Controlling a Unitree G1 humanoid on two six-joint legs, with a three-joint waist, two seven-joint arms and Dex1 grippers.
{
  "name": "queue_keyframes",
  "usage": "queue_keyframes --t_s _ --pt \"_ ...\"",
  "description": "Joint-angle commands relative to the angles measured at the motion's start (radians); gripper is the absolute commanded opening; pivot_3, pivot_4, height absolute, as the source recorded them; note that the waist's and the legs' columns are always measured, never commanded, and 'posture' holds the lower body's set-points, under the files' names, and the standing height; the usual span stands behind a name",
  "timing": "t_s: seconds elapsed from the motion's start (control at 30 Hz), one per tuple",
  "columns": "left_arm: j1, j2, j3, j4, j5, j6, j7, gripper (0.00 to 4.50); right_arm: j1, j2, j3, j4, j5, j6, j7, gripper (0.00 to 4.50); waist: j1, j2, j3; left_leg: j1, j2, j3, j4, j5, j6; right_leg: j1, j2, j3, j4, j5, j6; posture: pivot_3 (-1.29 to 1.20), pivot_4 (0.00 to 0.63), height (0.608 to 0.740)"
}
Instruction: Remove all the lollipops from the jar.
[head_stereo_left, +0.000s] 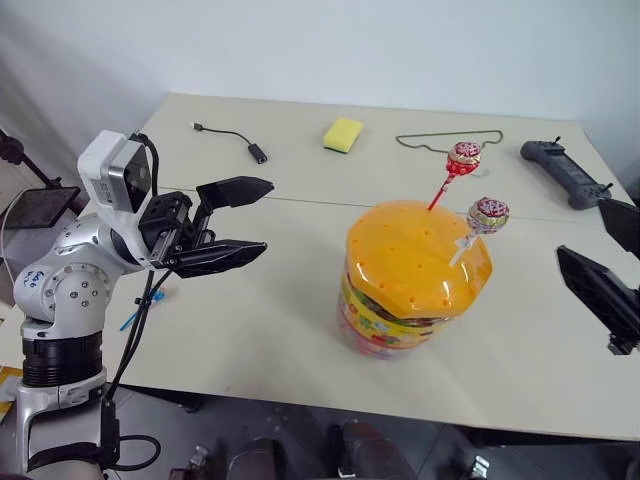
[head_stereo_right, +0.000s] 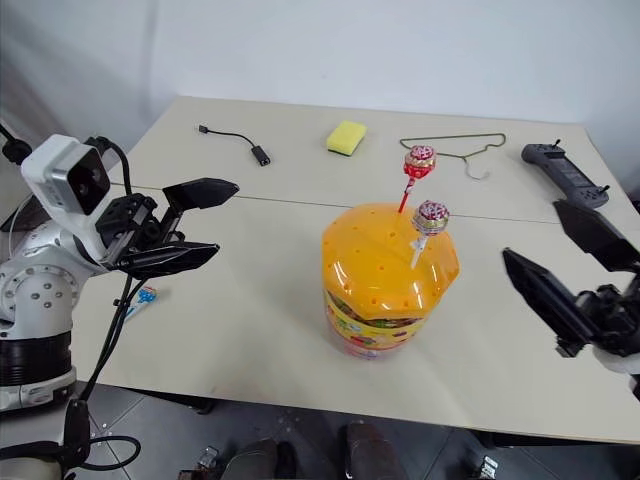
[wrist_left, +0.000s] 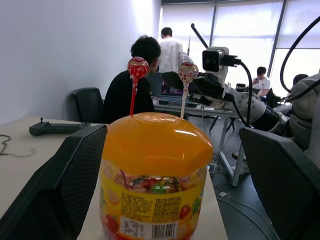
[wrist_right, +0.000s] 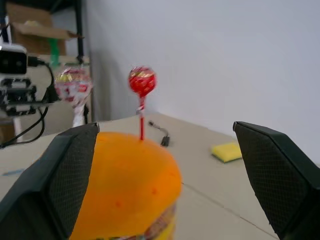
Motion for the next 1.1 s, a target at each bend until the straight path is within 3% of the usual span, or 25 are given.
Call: queue_keyframes --t_s 0.03,0.47,0.57,0.93,0.97,1.1 --pt "-0.01 -0.008 -0.003 0.0 0.02 -0.035 -0.021 4.47 -0.017 -0.048 0.021 -0.048 -0.015 0.033 -0.049 4.5 0.002 0.0 0.0 0.0 0.0 0.0 0.0 0.0 0.0 0.0 0.0 0.0 0.0 0.0 0.0 0.0 0.15 0.74" --pt "0.003 -0.043 -0.006 -0.018 0.023 -0.033 -0.008 4.47 -0.115 -0.155 0.128 -0.033 0.056 0.133 0.028 4.5 0.003 0.0 0.0 -0.004 0.0 0.0 0.0 -0.003 0.001 -0.002 0.0 0.0 -0.003 -0.001 0.003 0.0 0.15 0.74" --pt "0.004 -0.05 -0.006 -0.019 0.025 -0.039 -0.007 4.5 -0.157 -0.165 0.147 -0.009 0.044 0.147 0.008 3.9 0.001 0.0 0.0 -0.004 0.0 0.0 0.0 -0.004 0.001 -0.002 0.0 0.001 -0.004 -0.001 0.003 0.0 0.15 0.74" --pt "-0.003 -0.072 -0.024 -0.002 0.041 -0.048 -0.035 4.5 -0.205 -0.124 0.175 0.028 0.032 0.135 0.082 0.27 0.002 -0.001 0.0 -0.004 0.0 0.0 0.0 -0.003 0.001 -0.002 0.0 0.001 -0.003 -0.001 0.003 0.0 0.15 0.74" --pt "-0.007 -0.073 -0.025 0.004 0.042 -0.05 -0.038 4.5 -0.211 -0.115 0.168 0.038 0.039 0.133 0.074 0.03 0.002 -0.001 0.0 -0.004 0.0 0.0 0.0 -0.003 0.001 -0.002 0.0 0.001 -0.003 -0.001 0.003 0.0 0.15 0.74" --pt "-0.023 -0.079 -0.04 0.024 0.041 -0.048 -0.061 4.5 -0.228 -0.103 0.109 0.076 0.134 0.153 0.035 0.03 0.002 0.0 0.0 -0.004 0.0 0.0 0.001 -0.003 0.001 -0.002 0.0 0.001 -0.003 -0.001 0.003 0.0 0.15 0.74"
